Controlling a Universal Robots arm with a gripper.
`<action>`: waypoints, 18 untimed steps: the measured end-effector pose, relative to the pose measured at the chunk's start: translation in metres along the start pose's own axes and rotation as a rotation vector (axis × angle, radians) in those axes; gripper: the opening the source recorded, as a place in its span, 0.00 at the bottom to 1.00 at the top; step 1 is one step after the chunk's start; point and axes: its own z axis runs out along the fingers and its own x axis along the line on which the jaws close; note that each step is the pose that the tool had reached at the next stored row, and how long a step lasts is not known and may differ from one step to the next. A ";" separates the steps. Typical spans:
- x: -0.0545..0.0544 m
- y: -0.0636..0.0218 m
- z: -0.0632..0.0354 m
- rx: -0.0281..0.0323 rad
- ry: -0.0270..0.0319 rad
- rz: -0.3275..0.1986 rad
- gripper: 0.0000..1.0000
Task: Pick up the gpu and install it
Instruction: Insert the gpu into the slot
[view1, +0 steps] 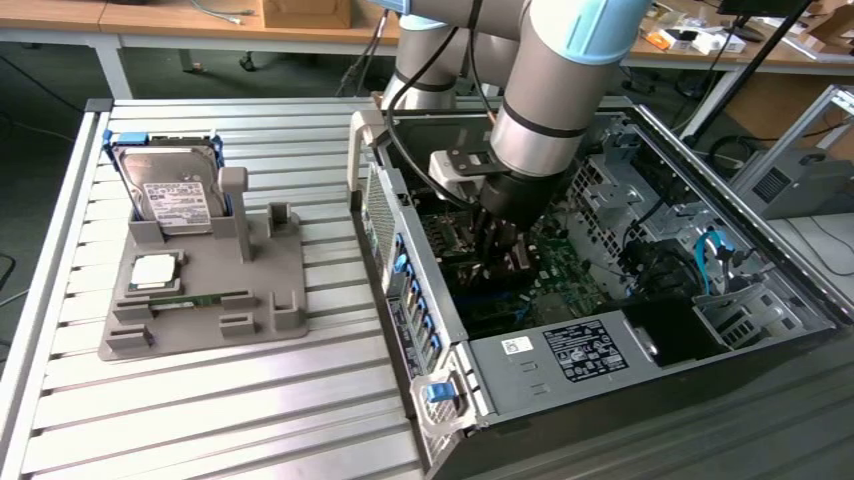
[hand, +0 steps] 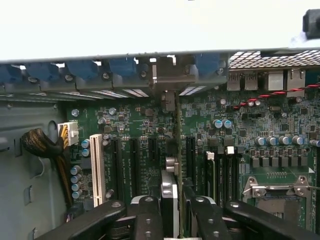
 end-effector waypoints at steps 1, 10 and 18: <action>0.000 0.0000 0.0000 0.0000 -0.0001 0.000 0.27; 0.001 0.0000 0.0023 -0.0004 -0.0022 0.000 0.27; 0.001 -0.0002 0.0060 -0.0003 -0.0037 0.000 0.27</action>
